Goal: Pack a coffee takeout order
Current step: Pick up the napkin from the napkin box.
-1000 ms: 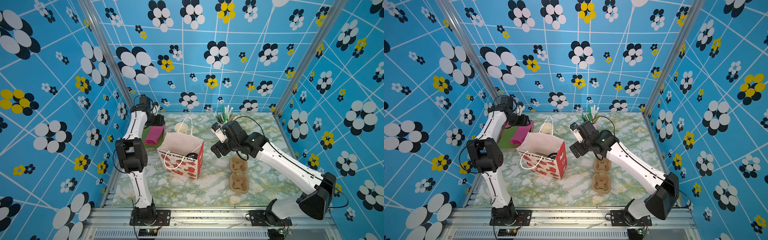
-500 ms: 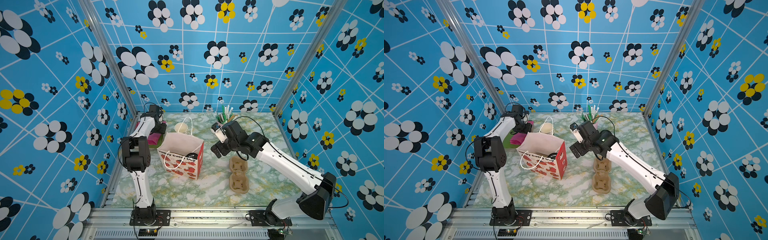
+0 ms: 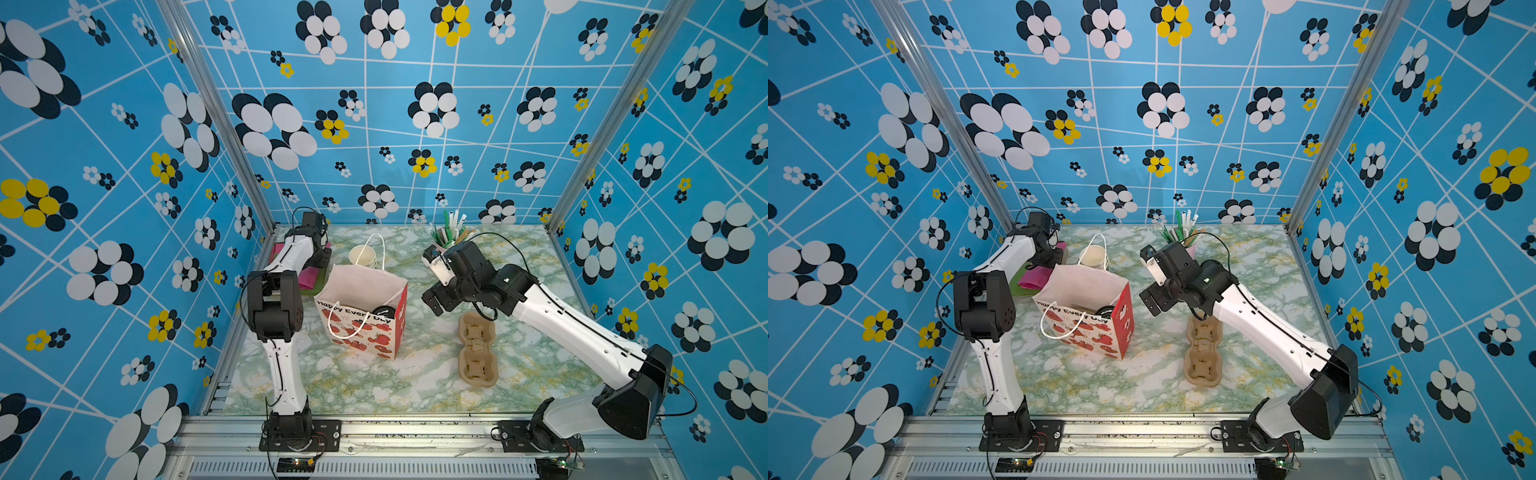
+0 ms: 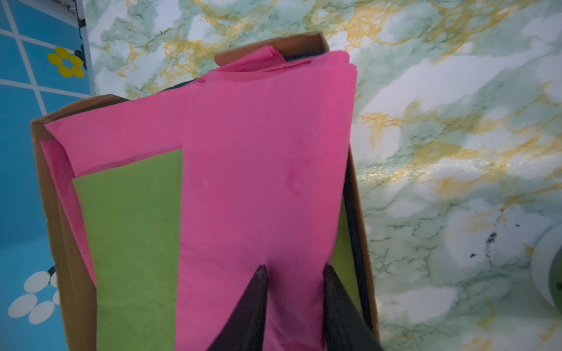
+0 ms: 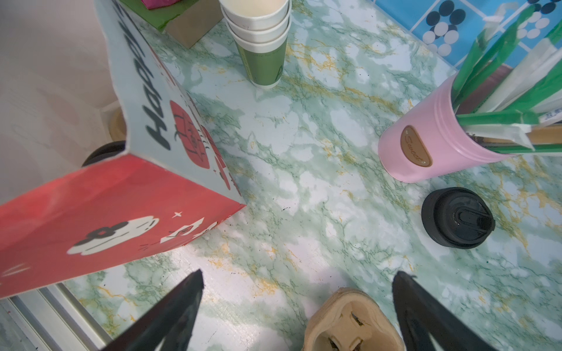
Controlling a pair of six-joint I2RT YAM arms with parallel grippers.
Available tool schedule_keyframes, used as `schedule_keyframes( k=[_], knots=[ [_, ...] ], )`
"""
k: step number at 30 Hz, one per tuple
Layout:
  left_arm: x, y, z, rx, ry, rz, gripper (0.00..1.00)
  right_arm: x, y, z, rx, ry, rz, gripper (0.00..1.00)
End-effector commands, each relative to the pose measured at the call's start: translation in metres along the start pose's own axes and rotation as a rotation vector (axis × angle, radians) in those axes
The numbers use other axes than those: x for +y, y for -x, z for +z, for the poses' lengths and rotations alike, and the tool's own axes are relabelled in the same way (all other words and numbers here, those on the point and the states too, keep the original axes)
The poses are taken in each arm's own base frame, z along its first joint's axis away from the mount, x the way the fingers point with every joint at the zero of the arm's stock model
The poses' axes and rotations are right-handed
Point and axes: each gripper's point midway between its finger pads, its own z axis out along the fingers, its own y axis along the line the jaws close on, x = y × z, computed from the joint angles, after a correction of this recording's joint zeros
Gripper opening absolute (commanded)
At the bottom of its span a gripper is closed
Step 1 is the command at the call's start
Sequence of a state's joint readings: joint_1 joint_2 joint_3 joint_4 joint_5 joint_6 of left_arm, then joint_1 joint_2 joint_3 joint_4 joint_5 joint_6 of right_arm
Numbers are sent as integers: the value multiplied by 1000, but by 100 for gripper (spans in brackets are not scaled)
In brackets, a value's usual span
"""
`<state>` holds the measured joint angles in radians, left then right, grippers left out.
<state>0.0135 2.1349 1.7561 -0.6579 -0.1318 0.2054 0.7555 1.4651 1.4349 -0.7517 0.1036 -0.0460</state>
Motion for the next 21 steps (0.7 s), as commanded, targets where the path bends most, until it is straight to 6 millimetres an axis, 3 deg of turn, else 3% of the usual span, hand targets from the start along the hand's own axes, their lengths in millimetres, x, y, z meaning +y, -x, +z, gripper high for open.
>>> schedule_keyframes(
  k=[1, 6, 13, 15, 21],
  knots=[
    [1, 1, 4, 1, -11, -5, 38, -7, 5, -8, -15, -21, -5, 99],
    [-4, 1, 5, -8, -38, -13, 48, -7, 5, -6, -12, -19, -2, 99],
    [1, -8, 14, 19, 4, -7, 44, -8, 2, -8, -11, -27, -4, 99],
    [3, -9, 16, 22, 18, -8, 37, -9, 1, -8, -10, -30, -3, 99],
    [6, -8, 17, 8, 43, -16, 37, -9, 0, -8, -11, -31, 1, 99]
  ],
)
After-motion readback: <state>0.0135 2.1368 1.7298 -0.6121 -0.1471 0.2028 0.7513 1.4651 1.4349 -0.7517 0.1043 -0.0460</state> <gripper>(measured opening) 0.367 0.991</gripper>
